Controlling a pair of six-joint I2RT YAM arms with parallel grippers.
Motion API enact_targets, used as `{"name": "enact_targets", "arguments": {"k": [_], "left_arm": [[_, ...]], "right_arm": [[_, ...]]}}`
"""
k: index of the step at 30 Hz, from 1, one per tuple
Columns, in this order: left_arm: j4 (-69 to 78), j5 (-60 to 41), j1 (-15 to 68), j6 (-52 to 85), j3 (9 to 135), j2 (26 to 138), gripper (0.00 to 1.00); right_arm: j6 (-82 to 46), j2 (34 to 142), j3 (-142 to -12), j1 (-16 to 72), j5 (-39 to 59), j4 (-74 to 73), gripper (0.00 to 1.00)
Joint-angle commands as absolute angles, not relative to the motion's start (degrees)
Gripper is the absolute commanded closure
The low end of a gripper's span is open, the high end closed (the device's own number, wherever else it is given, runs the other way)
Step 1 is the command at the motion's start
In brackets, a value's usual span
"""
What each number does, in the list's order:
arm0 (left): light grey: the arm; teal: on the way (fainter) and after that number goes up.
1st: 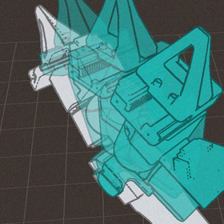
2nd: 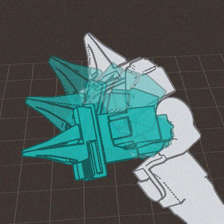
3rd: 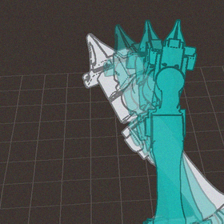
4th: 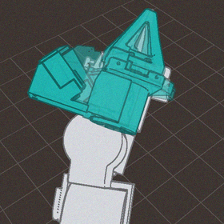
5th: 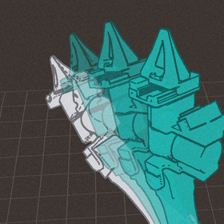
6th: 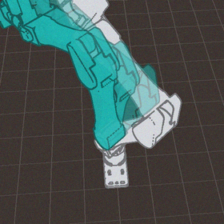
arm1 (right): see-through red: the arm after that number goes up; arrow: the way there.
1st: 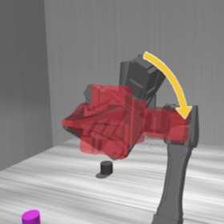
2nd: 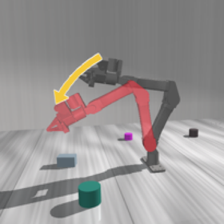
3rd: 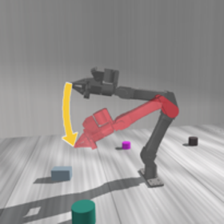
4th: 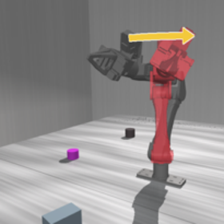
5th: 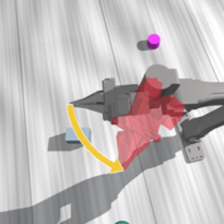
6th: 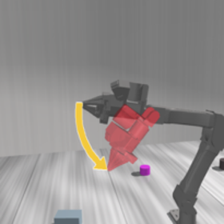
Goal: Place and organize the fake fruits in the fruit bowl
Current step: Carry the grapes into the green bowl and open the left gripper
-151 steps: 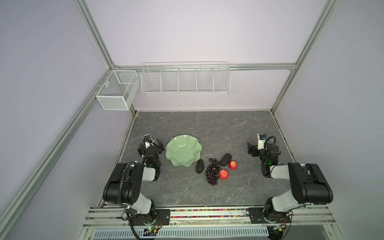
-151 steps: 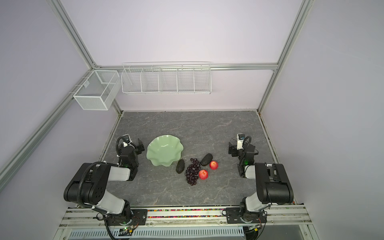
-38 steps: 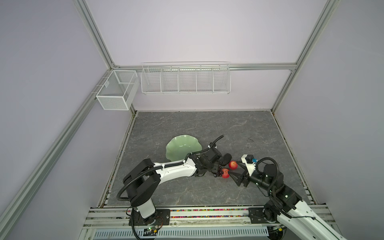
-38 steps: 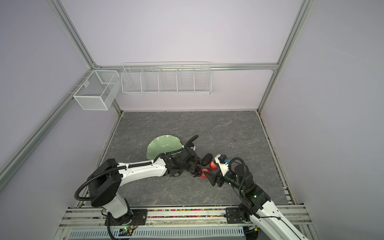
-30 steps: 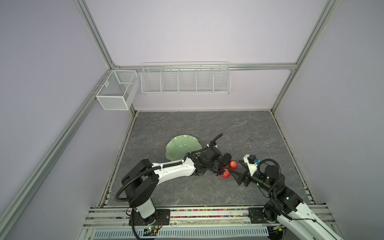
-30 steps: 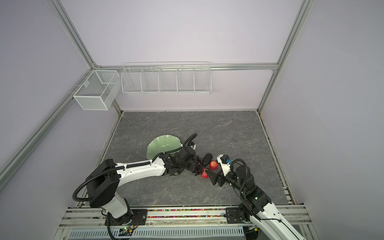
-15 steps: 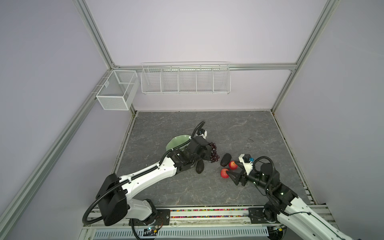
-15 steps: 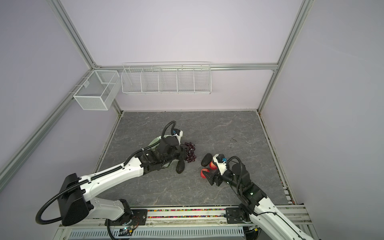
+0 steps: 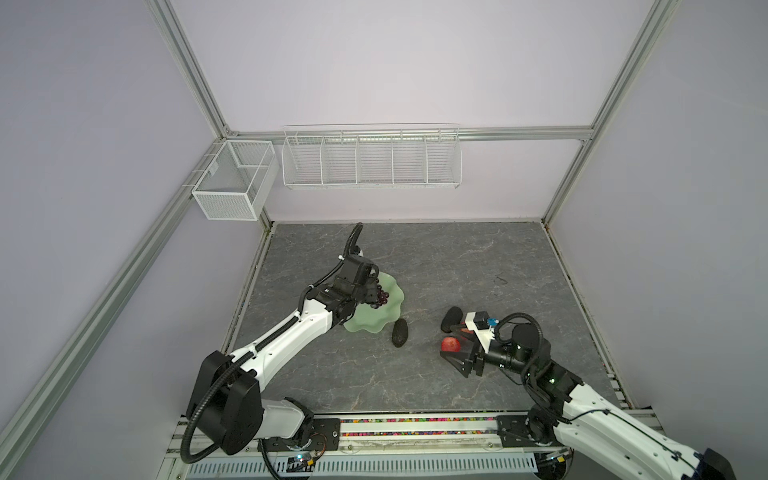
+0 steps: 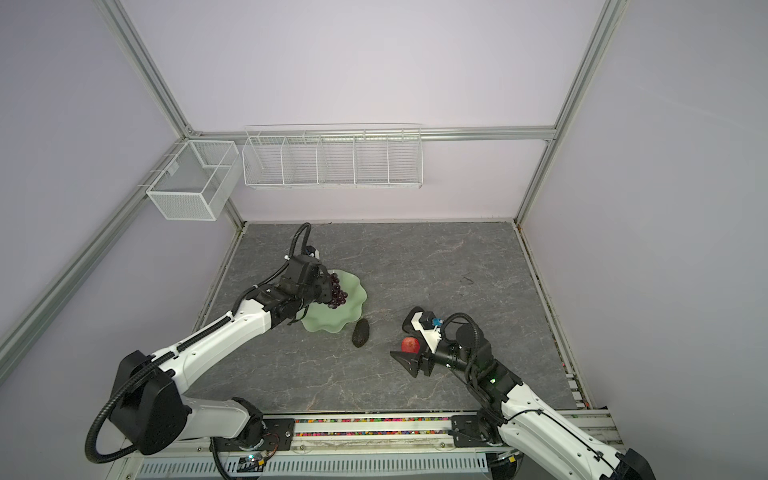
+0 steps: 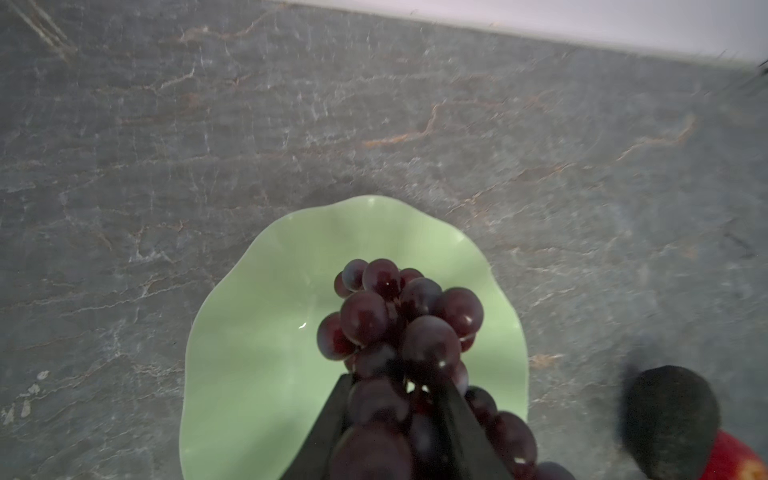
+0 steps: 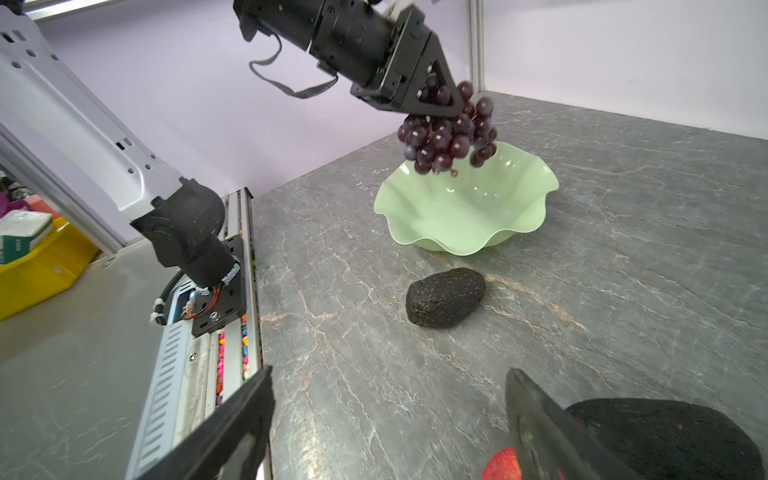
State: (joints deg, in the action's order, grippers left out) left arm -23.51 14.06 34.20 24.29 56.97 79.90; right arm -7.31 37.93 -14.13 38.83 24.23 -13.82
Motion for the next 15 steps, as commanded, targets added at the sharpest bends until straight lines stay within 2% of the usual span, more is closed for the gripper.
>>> {"name": "enact_targets", "arguments": {"k": [1, 8, 15], "left_arm": [[-22.83, 15.59, 33.84, 22.66, 57.22, 83.60, 0.69], [-24.72, 13.92, 33.75, 22.50, 60.82, 93.47, 0.63], [-22.97, 12.83, 33.76, 22.71, 58.12, 89.04, 0.29]], "right_arm": [[-6.96, 40.08, -14.75, 39.77, 21.19, -15.30, 0.12], [-6.58, 39.72, -14.81, 40.08, 21.43, -14.17, 0.12], [-6.06, 37.00, -14.36, 40.08, 19.51, -12.98, 0.12]]}}
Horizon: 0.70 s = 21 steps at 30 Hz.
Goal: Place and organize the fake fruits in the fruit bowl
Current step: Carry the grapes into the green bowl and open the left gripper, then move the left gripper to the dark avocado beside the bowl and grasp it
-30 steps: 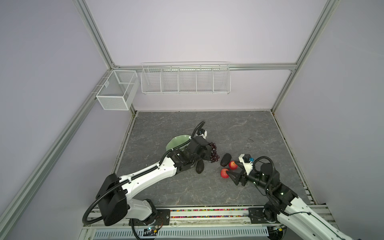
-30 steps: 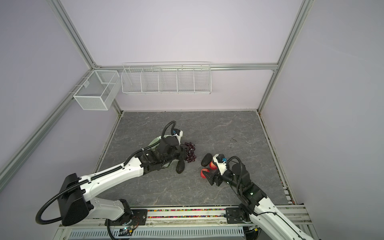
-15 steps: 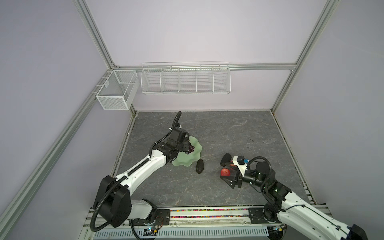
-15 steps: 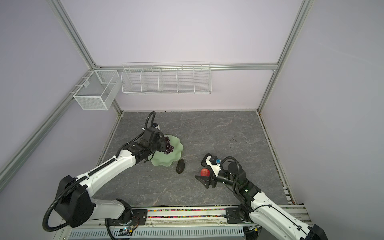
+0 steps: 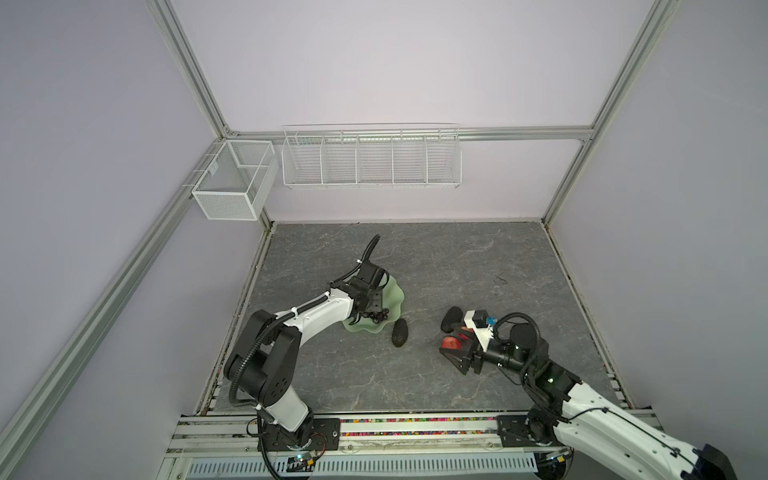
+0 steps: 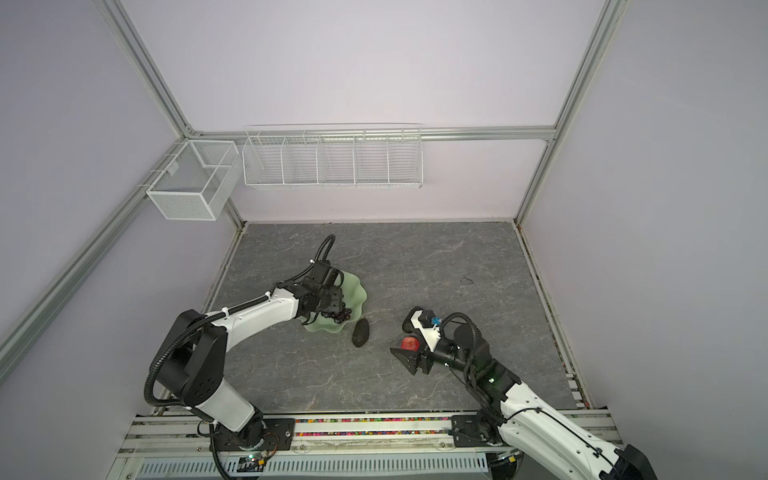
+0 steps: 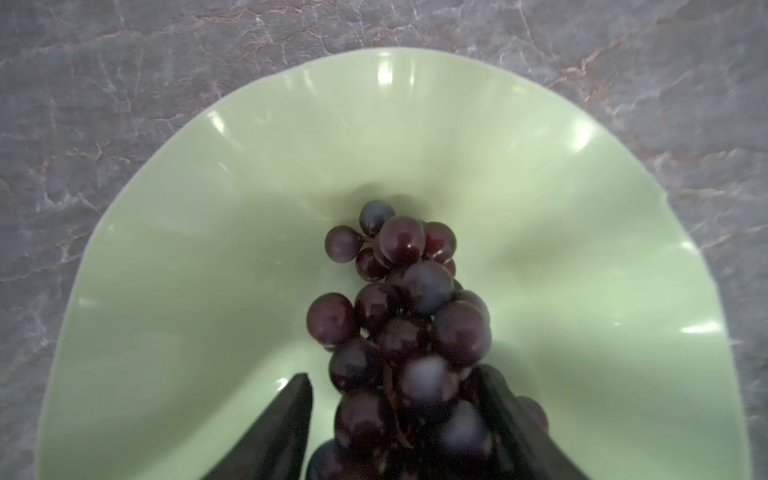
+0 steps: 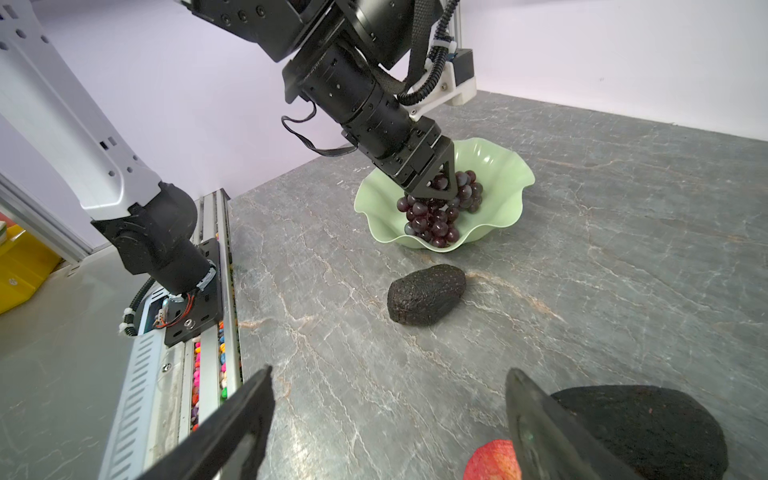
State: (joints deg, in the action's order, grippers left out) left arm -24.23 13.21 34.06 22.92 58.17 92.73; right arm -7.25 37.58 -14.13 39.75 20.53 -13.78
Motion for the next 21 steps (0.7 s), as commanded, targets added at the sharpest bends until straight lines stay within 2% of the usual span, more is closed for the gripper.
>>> {"name": "enact_targets", "arguments": {"k": [1, 8, 12, 17, 21], "left_arm": [[-22.98, 13.07, 33.75, 22.72, 57.84, 88.26, 0.26], [-23.65, 13.37, 33.75, 22.05, 57.44, 86.35, 0.23], [-22.73, 9.51, 33.66, 22.15, 57.05, 85.82, 0.22], [-19.71, -0.46, 34.18, 20.30, 54.49, 78.60, 0.23], [-25.30, 2.44, 42.51, 21.52, 54.23, 74.72, 0.24]], "right_arm": [[-5.98, 37.21, -14.40, 40.08, 19.49, -12.94, 0.12], [-5.72, 37.48, -14.68, 40.11, 20.04, -12.19, 0.12], [-5.45, 36.51, -14.59, 40.10, 19.72, -11.26, 0.12], [-5.88, 35.18, -14.41, 40.03, 17.27, -10.05, 0.12], [-5.88, 35.07, -14.67, 39.88, 17.74, -8.45, 0.12]]}}
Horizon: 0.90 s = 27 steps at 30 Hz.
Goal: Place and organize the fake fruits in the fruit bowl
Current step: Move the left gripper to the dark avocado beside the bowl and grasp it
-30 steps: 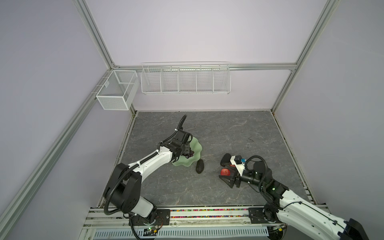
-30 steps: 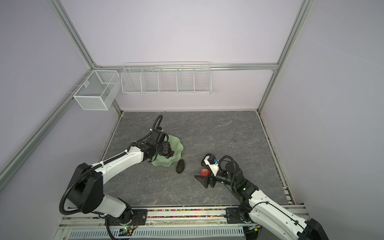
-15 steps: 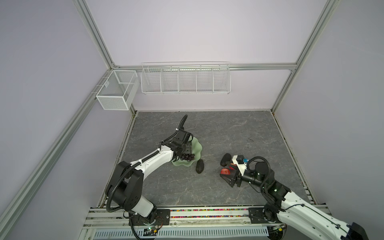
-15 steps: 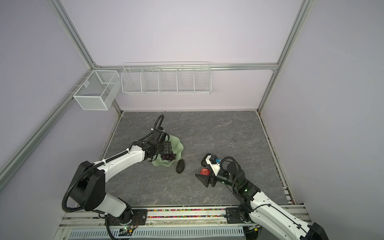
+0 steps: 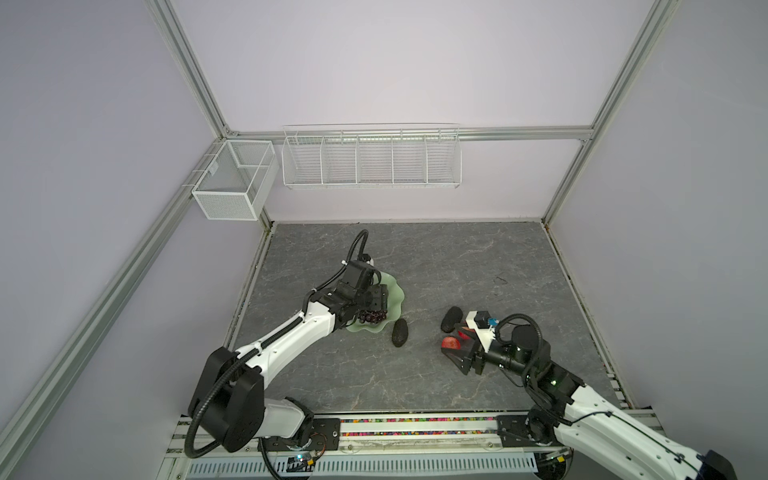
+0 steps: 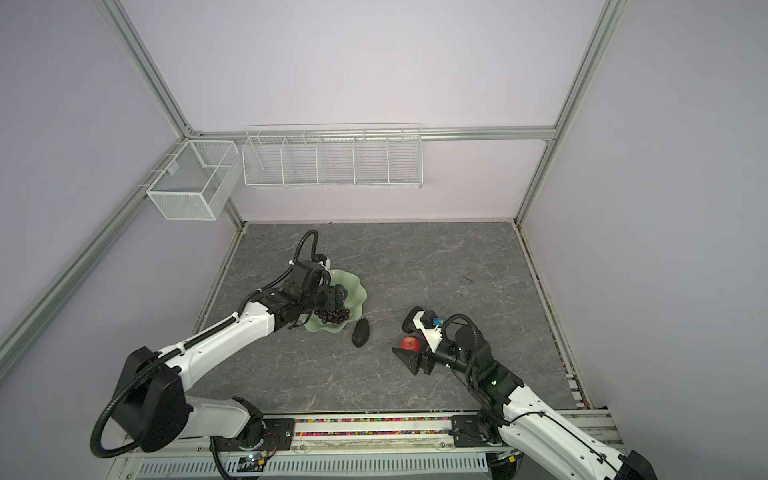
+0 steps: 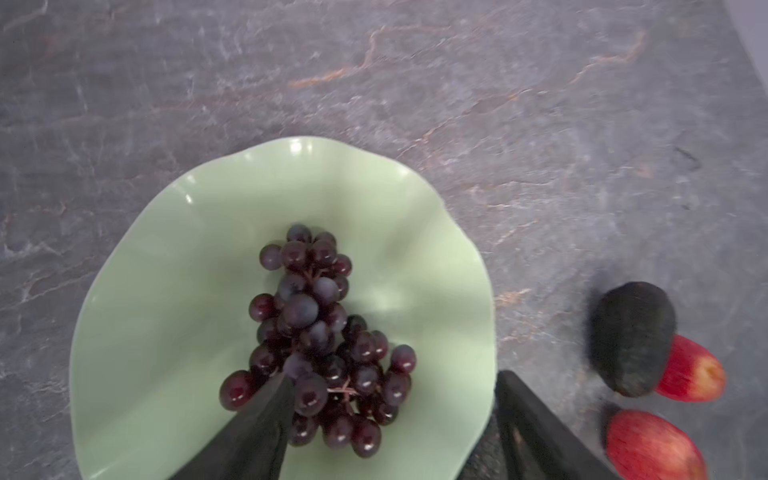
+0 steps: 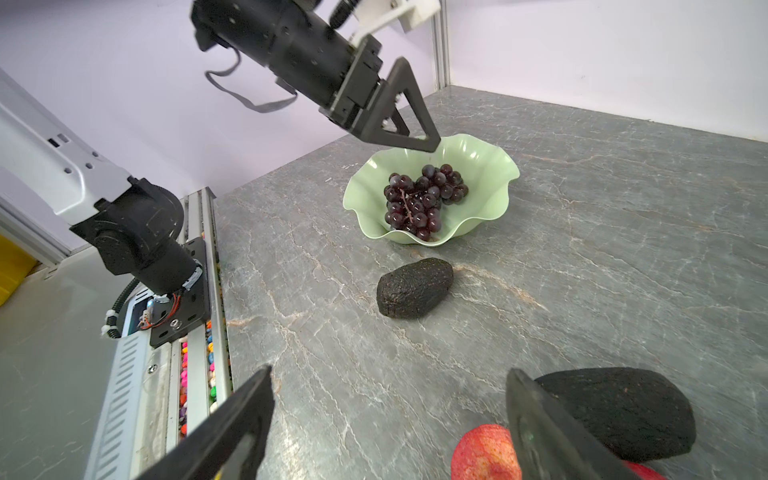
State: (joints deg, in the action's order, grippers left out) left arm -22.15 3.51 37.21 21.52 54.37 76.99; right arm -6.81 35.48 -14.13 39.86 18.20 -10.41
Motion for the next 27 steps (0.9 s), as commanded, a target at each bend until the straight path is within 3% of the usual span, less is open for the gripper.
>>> {"name": "enact_targets", "arguments": {"k": [1, 5, 11, 27], "left_arm": [[-27.03, 3.89, 44.44, 22.74, 54.27, 74.71, 0.24], [-27.28, 8.07, 51.56, 28.78, 52.05, 74.58, 0.25], [-30.85, 23.03, 60.53, 37.48, 53.86, 80.03, 0.25], [-27.45, 24.71, 61.79, 42.46, 58.07, 94.75, 0.31]], "right_arm": [[-5.79, 35.23, -14.72, 39.84, 18.03, -8.18, 0.12], [-5.70, 35.47, -14.68, 39.87, 19.20, -7.83, 0.12], [-5.95, 32.88, -13.81, 39.81, 18.52, -7.16, 0.12], [-5.71, 32.18, -13.45, 39.80, 17.39, -6.66, 0.12]]}}
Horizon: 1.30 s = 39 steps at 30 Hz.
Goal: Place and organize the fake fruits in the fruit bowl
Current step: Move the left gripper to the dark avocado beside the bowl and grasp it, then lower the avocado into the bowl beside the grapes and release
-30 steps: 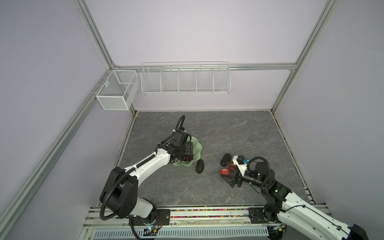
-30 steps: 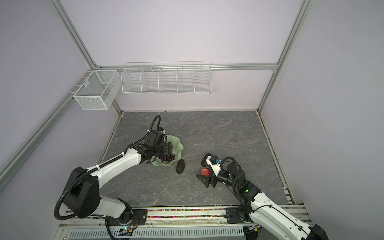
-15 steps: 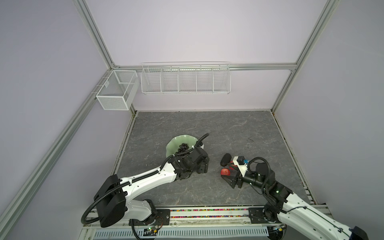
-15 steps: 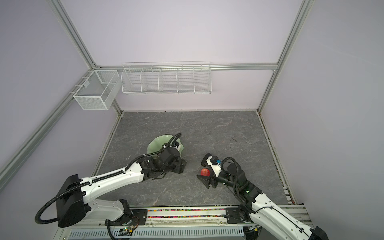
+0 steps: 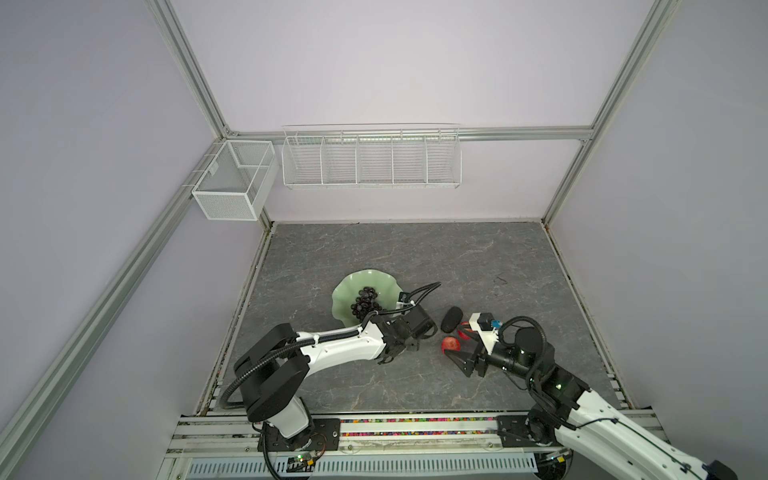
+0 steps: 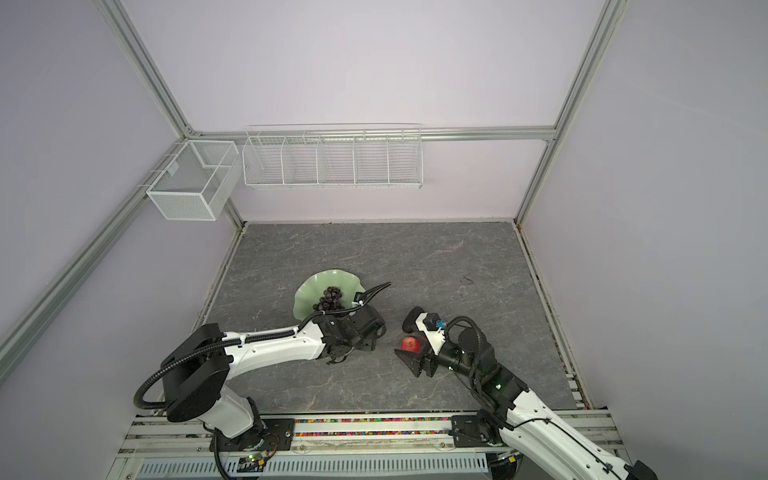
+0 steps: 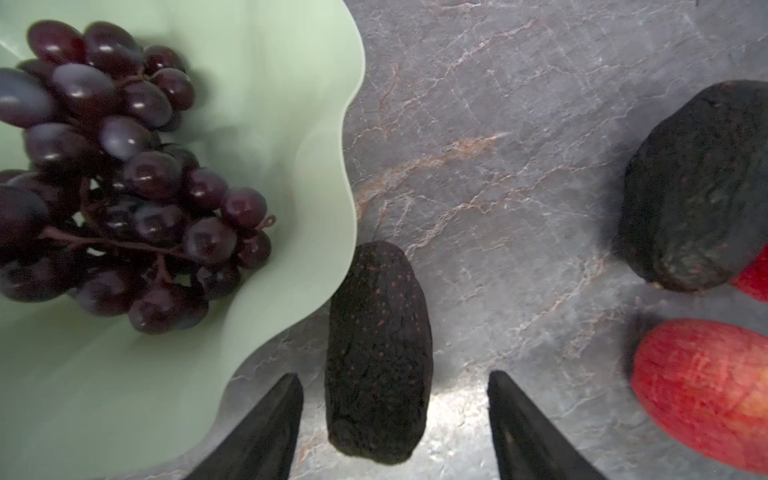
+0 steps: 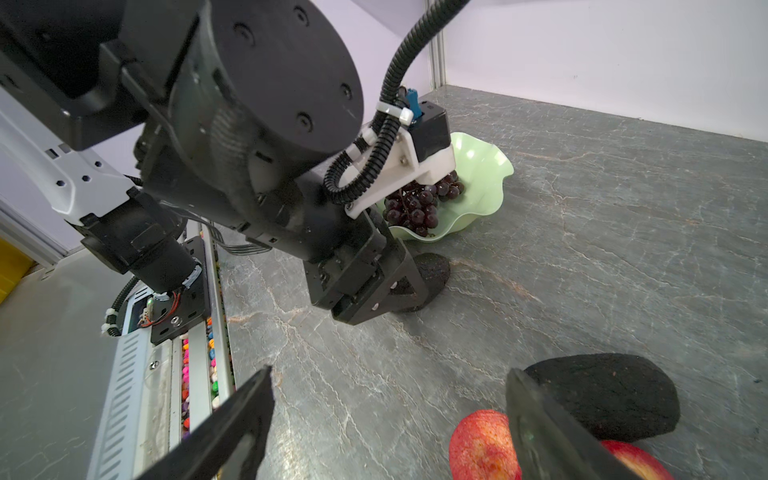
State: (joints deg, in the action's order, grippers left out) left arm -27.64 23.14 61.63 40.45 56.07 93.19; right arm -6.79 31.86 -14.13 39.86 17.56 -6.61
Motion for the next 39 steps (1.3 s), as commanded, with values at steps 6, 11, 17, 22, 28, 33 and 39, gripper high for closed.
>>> {"name": "enact_targets", "arguments": {"k": [6, 11, 17, 22, 28, 33, 39], "left_arm": [[-28.79, 25.94, 61.79, 43.92, 59.50, 97.68, 0.33], [-27.71, 25.97, 61.61, 43.52, 59.96, 100.01, 0.35], [-25.78, 24.81, 61.44, 42.65, 61.40, 103.52, 0.40], [-24.37, 23.55, 61.44, 41.82, 61.44, 103.52, 0.53], [-19.31, 18.88, 61.52, 39.06, 58.58, 99.34, 0.63], [-18.97, 16.72, 61.52, 37.59, 57.94, 95.65, 0.65], [-22.58, 19.92, 61.20, 35.46, 58.80, 87.20, 0.65]], "right_arm": [[-5.60, 32.16, -13.46, 39.75, 17.45, -6.65, 0.12], [-5.61, 32.30, -13.36, 39.81, 17.58, -6.91, 0.12], [-5.70, 32.10, -13.27, 39.73, 17.27, -6.75, 0.12], [-5.66, 31.99, -13.18, 39.73, 16.96, -6.75, 0.12], [-5.58, 32.05, -13.32, 39.69, 16.92, -6.61, 0.12], [-5.58, 31.74, -13.36, 39.69, 16.84, -6.50, 0.12], [-5.87, 29.97, -12.60, 39.58, 16.83, -6.92, 0.12]]}}
